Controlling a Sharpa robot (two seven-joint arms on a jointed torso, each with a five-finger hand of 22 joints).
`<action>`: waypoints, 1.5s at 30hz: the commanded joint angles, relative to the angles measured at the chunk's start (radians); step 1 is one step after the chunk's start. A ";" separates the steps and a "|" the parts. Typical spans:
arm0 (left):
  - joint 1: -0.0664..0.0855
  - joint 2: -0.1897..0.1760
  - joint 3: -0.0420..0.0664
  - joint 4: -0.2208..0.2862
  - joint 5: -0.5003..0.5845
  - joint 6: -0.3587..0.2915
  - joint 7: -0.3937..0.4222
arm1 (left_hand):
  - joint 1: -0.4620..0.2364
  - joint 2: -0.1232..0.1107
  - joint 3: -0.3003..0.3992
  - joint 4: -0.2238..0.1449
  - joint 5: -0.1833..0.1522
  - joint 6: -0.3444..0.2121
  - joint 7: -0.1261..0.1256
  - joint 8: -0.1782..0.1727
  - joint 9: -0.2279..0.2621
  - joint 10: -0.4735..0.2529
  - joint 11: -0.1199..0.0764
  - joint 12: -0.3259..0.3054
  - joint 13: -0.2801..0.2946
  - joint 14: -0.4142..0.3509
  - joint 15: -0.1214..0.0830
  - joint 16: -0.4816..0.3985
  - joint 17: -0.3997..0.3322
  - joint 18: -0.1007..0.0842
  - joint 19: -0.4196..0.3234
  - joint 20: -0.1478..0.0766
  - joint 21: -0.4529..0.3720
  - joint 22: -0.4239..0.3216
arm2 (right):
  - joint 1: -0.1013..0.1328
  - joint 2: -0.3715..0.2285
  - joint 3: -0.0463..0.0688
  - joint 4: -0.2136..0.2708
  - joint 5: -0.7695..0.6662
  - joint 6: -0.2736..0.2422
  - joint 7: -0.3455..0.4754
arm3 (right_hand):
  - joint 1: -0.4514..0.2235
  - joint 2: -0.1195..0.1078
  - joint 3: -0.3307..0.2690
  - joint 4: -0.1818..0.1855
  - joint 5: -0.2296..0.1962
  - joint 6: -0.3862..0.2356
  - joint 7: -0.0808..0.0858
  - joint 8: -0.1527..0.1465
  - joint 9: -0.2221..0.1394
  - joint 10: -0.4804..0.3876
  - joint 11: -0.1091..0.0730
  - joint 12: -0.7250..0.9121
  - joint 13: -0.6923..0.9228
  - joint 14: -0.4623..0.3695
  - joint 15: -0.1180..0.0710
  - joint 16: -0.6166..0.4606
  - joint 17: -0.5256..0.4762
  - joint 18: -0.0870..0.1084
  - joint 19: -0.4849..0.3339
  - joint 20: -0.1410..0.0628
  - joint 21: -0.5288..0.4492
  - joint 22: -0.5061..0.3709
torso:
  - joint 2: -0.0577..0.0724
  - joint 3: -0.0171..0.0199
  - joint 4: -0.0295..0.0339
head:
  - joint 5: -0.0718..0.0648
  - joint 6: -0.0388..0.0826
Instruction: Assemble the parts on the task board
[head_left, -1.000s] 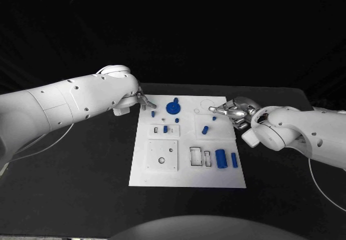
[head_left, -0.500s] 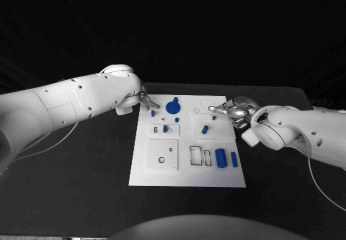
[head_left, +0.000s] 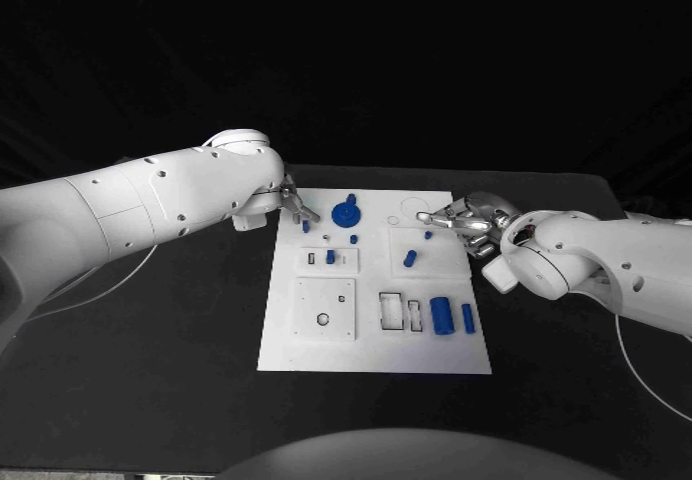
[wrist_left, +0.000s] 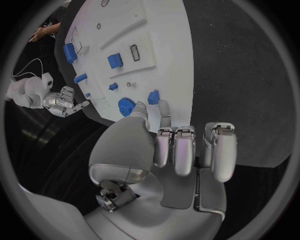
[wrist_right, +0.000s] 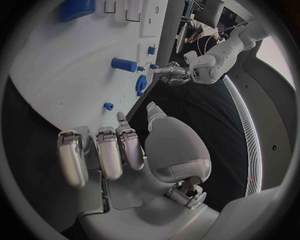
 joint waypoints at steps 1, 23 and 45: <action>0.000 0.000 0.000 0.005 0.005 0.029 -0.007 | 0.032 0.003 0.007 0.000 0.053 0.002 -0.004 -0.006 -0.002 0.106 -0.001 0.006 0.263 0.108 -0.005 0.003 0.263 -0.007 0.103 -0.009 0.002 0.263 | -0.001 0.001 0.000 0.002 -0.005 0.013 -0.002 | -0.001 0.007 -0.004 -0.001 0.007 0.001 0.007 0.004 0.001 0.103 0.009 -0.005 0.261 0.104 0.006 0.004 0.263 -0.007 0.105 0.008 0.004 0.263 | 0.001 -0.0001 0.0006 | 0.001 -0.002; 0.000 0.006 0.000 0.001 0.005 0.034 -0.001 | 0.051 0.005 0.009 0.001 0.073 0.003 -0.005 -0.009 -0.004 0.106 -0.002 0.006 0.263 0.108 -0.006 0.003 0.263 -0.007 0.103 -0.010 0.002 0.263 | -0.001 0.002 0.000 0.001 -0.005 0.012 -0.004 | -0.001 0.007 -0.004 -0.001 0.007 0.001 0.007 0.004 0.001 0.103 0.009 -0.005 0.261 0.104 0.006 0.004 0.263 -0.007 0.105 0.008 0.004 0.263 | 0.000 -0.0003 0.0000 | -0.002 -0.008; -0.002 0.015 -0.001 -0.009 0.005 0.060 -0.007 | 0.064 0.016 0.014 0.001 0.079 0.003 -0.006 -0.012 -0.006 0.106 -0.003 0.006 0.263 0.108 -0.006 0.003 0.263 -0.007 0.103 -0.010 0.002 0.263 | -0.001 0.004 0.000 0.001 -0.006 0.011 -0.004 | 0.000 0.008 -0.005 -0.001 0.008 0.001 0.007 0.004 0.001 0.103 0.009 -0.005 0.261 0.104 0.007 0.004 0.263 -0.007 0.105 0.009 0.004 0.263 | 0.000 -0.0002 -0.0001 | 0.002 -0.006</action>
